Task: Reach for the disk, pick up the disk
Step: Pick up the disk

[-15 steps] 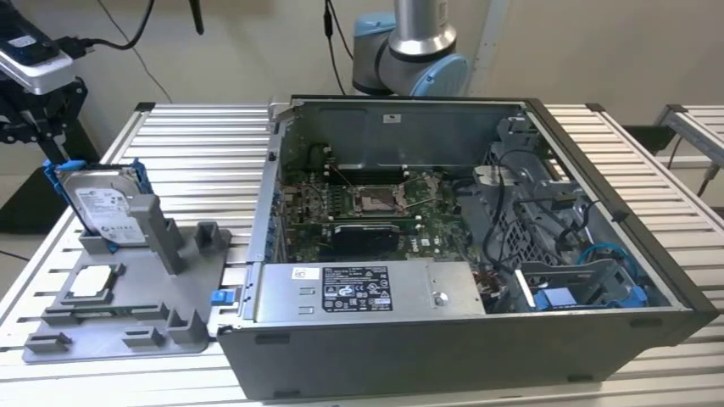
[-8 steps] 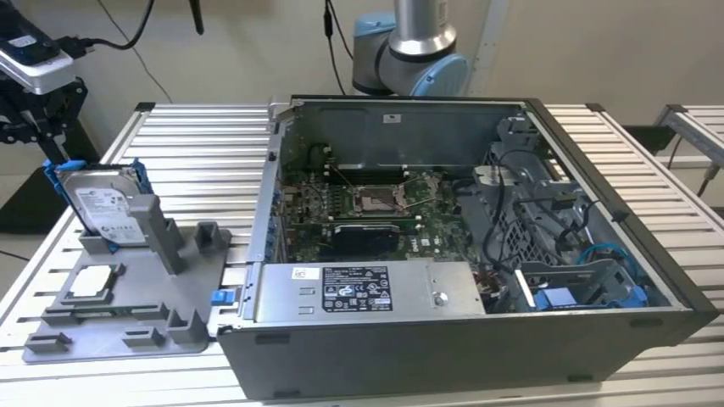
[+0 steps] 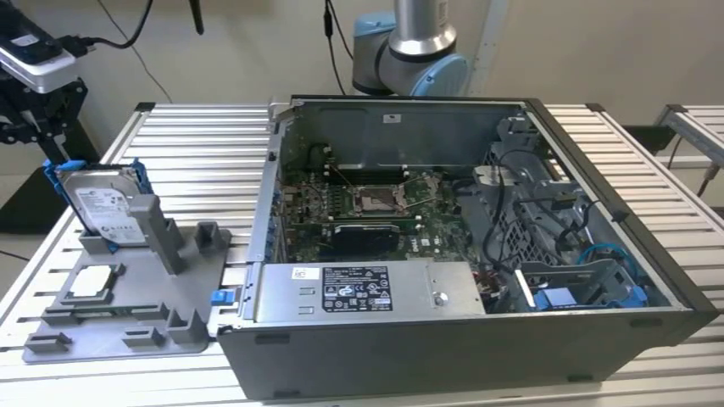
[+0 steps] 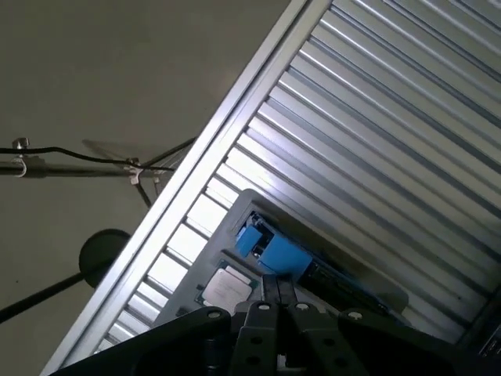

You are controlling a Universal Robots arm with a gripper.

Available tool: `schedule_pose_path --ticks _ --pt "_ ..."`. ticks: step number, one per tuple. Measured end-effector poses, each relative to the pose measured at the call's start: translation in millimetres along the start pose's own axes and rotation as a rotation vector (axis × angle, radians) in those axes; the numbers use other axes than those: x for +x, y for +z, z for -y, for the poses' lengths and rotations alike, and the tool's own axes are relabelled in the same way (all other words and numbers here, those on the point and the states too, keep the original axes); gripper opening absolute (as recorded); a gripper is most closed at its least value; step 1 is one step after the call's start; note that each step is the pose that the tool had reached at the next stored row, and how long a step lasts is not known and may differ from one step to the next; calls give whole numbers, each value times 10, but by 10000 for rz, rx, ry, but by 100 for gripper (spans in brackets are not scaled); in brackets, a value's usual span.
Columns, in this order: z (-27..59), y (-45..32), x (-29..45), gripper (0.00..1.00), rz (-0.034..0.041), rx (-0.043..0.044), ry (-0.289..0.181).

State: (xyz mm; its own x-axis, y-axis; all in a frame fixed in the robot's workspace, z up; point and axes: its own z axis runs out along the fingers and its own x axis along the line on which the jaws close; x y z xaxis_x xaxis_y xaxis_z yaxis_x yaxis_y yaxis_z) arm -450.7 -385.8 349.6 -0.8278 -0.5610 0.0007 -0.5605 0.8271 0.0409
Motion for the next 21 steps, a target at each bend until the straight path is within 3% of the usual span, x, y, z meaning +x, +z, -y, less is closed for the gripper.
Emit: schedule_pose_path --ticks 21 --pt "0 0 0 0 -126 9 -3296"
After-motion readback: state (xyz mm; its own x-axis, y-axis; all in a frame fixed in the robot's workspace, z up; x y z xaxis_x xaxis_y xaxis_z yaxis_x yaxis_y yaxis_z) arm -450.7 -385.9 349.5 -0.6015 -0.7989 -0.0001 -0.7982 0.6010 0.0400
